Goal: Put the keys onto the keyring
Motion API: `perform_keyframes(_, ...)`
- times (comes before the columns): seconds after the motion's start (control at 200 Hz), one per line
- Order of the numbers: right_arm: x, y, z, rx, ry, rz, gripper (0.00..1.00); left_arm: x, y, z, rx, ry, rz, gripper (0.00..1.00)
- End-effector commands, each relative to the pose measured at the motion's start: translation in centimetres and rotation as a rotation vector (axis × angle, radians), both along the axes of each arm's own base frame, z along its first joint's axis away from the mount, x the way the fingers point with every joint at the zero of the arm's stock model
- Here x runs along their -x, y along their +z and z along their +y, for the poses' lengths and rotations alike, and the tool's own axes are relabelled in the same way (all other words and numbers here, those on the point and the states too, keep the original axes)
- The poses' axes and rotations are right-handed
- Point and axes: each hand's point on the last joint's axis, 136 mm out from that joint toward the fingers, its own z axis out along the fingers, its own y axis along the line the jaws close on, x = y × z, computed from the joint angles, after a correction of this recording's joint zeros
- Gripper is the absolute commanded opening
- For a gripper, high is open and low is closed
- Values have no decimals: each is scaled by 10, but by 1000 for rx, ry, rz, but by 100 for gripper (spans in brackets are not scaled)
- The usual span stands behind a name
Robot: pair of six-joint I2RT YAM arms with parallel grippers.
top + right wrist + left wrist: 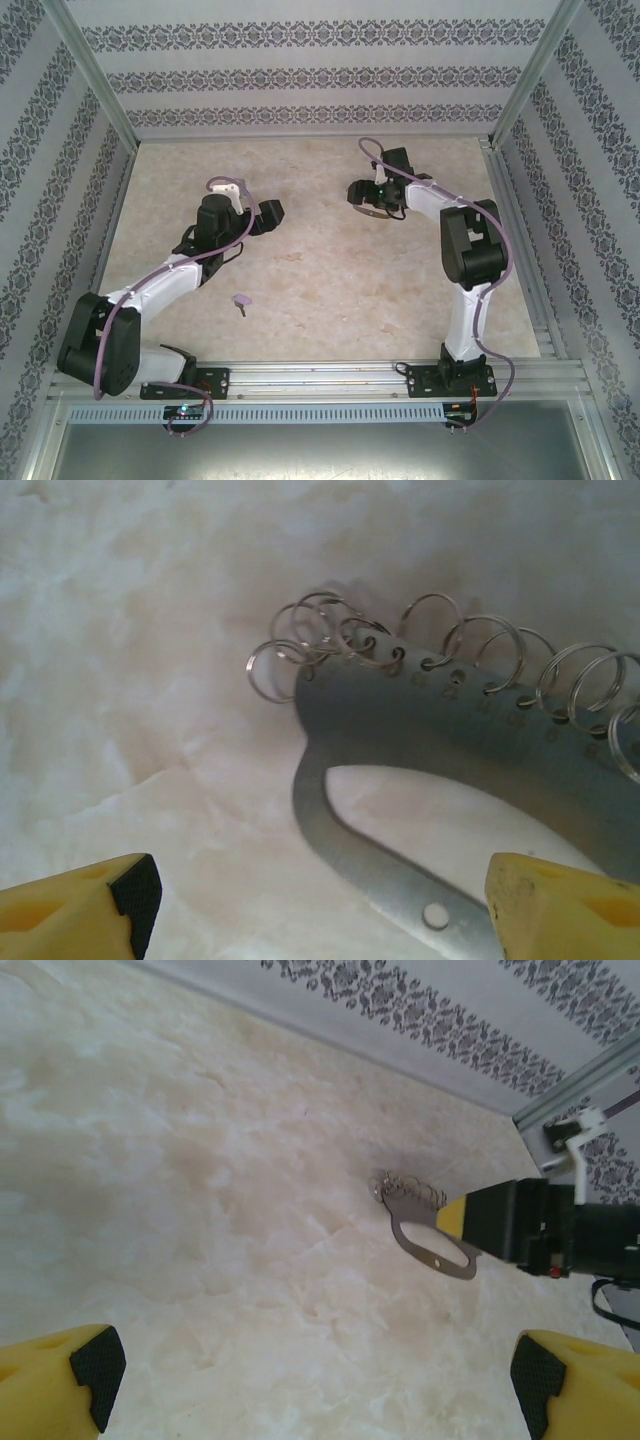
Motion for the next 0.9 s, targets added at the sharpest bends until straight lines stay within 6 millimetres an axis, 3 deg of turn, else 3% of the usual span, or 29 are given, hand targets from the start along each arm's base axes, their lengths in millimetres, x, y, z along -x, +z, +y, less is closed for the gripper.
perform_keyframes(0.0, -5, -6, 2, 49, 8, 24, 83, 5, -9, 2, -3, 28, 12, 100)
perform_keyframes(0.245, -8, -23, 3, 101, 4, 62, 83, 10, -17, 3, 2, 25, 41, 100)
perform_keyframes(0.545, -4, -38, 6, 104, -2, 132, 78, 17, -3, 9, 28, 54, 2, 100)
perform_keyframes(0.894, 37, -54, 25, 113, 60, 196, 74, 25, 15, 15, 28, 65, -41, 100)
